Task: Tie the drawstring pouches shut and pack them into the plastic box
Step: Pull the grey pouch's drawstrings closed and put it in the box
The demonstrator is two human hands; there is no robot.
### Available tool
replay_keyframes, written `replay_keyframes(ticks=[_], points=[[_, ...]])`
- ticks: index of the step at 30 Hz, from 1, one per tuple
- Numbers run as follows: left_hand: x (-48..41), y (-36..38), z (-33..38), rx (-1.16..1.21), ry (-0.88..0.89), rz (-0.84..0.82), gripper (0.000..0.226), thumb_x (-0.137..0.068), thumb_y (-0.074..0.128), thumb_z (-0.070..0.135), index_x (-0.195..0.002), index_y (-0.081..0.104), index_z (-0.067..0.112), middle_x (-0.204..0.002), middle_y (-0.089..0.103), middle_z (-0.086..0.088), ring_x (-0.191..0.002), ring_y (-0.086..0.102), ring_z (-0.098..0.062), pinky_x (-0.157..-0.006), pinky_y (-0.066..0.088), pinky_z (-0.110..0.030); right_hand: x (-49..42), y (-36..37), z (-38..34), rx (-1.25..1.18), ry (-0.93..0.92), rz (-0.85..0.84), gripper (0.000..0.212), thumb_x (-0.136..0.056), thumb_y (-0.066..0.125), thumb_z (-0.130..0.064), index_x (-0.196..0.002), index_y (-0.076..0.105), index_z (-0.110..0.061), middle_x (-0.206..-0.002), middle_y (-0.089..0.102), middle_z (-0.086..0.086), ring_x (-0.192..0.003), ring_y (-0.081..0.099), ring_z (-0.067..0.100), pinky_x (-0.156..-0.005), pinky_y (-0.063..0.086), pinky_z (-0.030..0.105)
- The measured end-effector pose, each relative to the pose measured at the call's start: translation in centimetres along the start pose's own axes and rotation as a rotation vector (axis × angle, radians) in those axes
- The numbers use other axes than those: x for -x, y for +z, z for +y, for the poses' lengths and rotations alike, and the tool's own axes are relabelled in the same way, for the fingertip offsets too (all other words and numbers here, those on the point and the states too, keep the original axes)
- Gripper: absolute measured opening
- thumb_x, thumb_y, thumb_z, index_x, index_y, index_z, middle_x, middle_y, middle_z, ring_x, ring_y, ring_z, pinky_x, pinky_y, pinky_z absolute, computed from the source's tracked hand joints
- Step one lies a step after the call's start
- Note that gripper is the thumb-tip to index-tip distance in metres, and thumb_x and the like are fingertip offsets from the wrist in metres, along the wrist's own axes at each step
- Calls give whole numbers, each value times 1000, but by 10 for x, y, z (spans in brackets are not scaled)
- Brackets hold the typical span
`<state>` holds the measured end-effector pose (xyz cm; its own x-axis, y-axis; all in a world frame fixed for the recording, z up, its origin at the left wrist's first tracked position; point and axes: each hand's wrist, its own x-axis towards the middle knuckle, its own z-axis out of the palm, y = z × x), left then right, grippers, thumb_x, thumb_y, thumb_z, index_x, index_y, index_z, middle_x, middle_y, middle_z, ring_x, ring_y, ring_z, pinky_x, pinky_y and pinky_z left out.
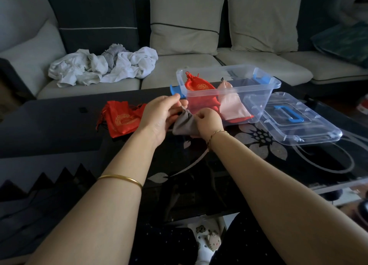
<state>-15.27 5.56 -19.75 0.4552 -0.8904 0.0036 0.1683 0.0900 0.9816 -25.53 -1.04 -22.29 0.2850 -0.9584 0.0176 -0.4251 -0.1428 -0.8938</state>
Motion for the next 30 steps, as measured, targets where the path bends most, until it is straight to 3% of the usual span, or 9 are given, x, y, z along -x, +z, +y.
replay_keyframes(ticks=[1,3,9,11,15,18,20,24,30], points=[[0,-1,1,1,-10,10,28,-91,55,21,-64,53,16,-73,71,0,-69,64,-11,-64,44,-24,1,1,1,7,-37,10,19,-93,50,-13,-90,63,0,-85,59,12,-76,54,21,-70,50,30],[0,-5,2,-79,-13,18,25,-90,56,26,-66,56,19,-66,69,4,-66,63,-10,-60,37,-24,3,1,4,-66,-29,-26,18,-93,51,-14,-78,57,-7,-77,60,9,-65,58,17,-66,54,35],[-1,-16,-4,-321,13,12,7,-84,66,19,-84,73,17,-79,71,2,-90,65,-16,-75,42,-30,-1,-10,6,-93,-71,-28,25,-93,53,-17,-68,55,-14,-68,59,3,-56,54,12,-48,47,17],[-1,-17,-7,-416,41,0,10,-83,67,12,-81,72,20,-80,71,4,-84,66,-8,-79,47,-22,-1,-11,3,-109,-108,-23,22,-93,54,-18,-73,59,-10,-69,60,4,-57,54,11,-44,46,12],[0,-13,-9,-529,69,-76,19,-81,69,5,-73,70,22,-67,68,13,-58,63,8,-50,42,-3,3,-11,-3,-73,-208,-11,22,-92,55,-21,-79,64,-6,-71,63,6,-62,57,13,-61,52,26],[0,-9,-10,-573,60,-112,18,-80,69,6,-70,70,20,-69,70,4,-62,66,-3,-56,49,-12,7,-10,-6,-38,-267,-38,26,-91,56,-18,-69,65,-8,-61,59,-1,-55,53,10,-61,50,25],[-1,-9,-11,-585,74,-109,17,-81,69,9,-68,70,19,-71,70,-1,-66,66,-8,-63,53,-18,8,-9,-7,-39,-265,-47,24,-91,57,-19,-73,67,-5,-58,58,-3,-51,52,7,-56,47,20],[-4,-9,-12,-598,69,-67,10,-83,69,18,-73,71,18,-70,69,4,-66,65,-4,-56,47,-15,8,-9,-9,-82,-180,-96,22,-93,53,-23,-82,65,-7,-61,61,3,-49,54,9,-48,47,18],[-5,-9,-13,-539,48,-23,14,-86,64,16,-73,66,22,-69,66,5,-67,62,-9,-57,44,-19,9,-10,-13,-184,-87,-161,19,-89,49,1,-105,58,0,-77,66,17,-58,61,18,-55,52,25]])
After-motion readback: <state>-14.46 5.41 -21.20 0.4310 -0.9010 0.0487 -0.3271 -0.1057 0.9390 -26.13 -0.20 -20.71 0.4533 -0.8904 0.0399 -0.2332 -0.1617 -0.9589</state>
